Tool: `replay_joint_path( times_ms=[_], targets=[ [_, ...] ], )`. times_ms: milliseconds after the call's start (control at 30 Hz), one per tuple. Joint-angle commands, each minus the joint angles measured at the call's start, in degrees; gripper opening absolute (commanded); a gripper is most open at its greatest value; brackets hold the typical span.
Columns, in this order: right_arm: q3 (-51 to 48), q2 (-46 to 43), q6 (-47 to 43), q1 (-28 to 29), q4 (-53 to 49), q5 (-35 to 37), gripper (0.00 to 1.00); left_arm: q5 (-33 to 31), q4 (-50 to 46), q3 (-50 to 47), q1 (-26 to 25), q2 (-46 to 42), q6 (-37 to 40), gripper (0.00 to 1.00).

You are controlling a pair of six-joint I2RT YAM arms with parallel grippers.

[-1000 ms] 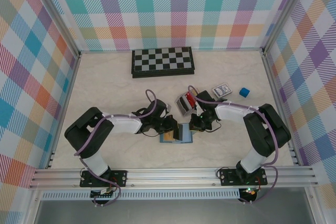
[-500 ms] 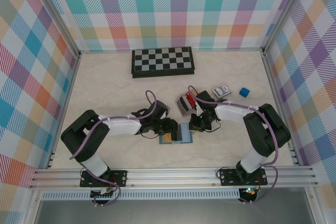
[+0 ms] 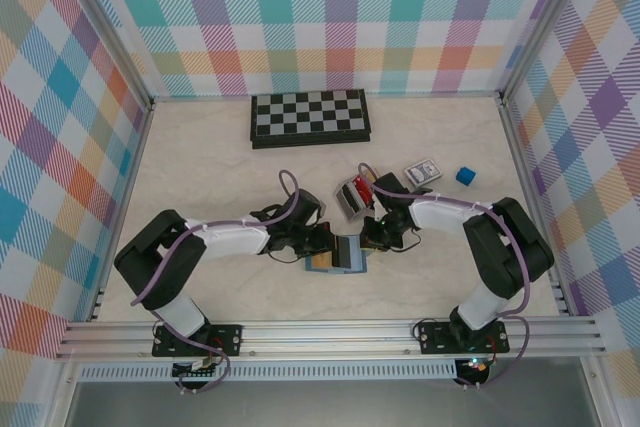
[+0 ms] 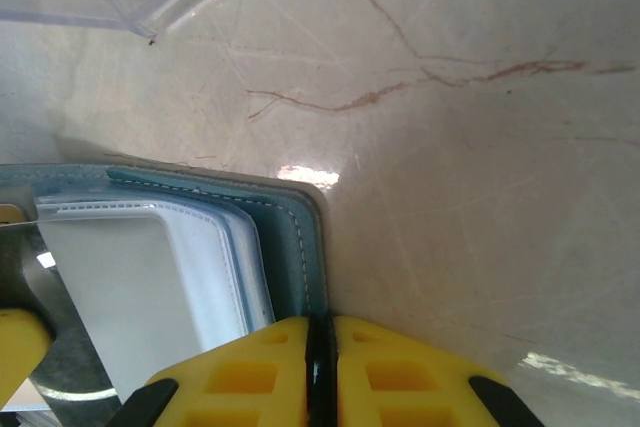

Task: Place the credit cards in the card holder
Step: Insert the credit card into the card slot.

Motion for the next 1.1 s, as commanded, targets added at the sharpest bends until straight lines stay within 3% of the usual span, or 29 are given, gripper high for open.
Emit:
replay_joint_path(
  times_ms=[0,333,467,567,867,1067],
  targets=[
    [-1.0,2.0,1.3,0.8,0.2,-1.0,0.13,0.4,-0.1,1.1,-1.2,2.6,-0.6,0.02],
    [-1.4,1.8,1.8,0.8,0.7,-1.6,0.13,0.1,0.8,3.8,-3.3,6.2,-2.1,0.04],
    [-1.3,1.0,1.9,0.8,-0.3,-0.1,0.14,-1.3,0.0,3.3,-3.5,5.3,-2.4,0.09],
    [-0.3,-0.5,1.5,0.8,-2.4,2.4,0.18,-4.0,-3.1,3.0,-3.5,3.1,-1.6,0.21],
    [7.0,-7.7,-3.0,-0.7,-12.8,11.0,0.39,-8.2,-8.2,3.3,-3.1,-4.9,0.5,0.4],
    [14.0,-8.3,-8.0,-2.3,-15.6,15.9,0.38,-7.9,-10.4,8.1,1.2,-2.7,-0.5,0.45]
  ],
)
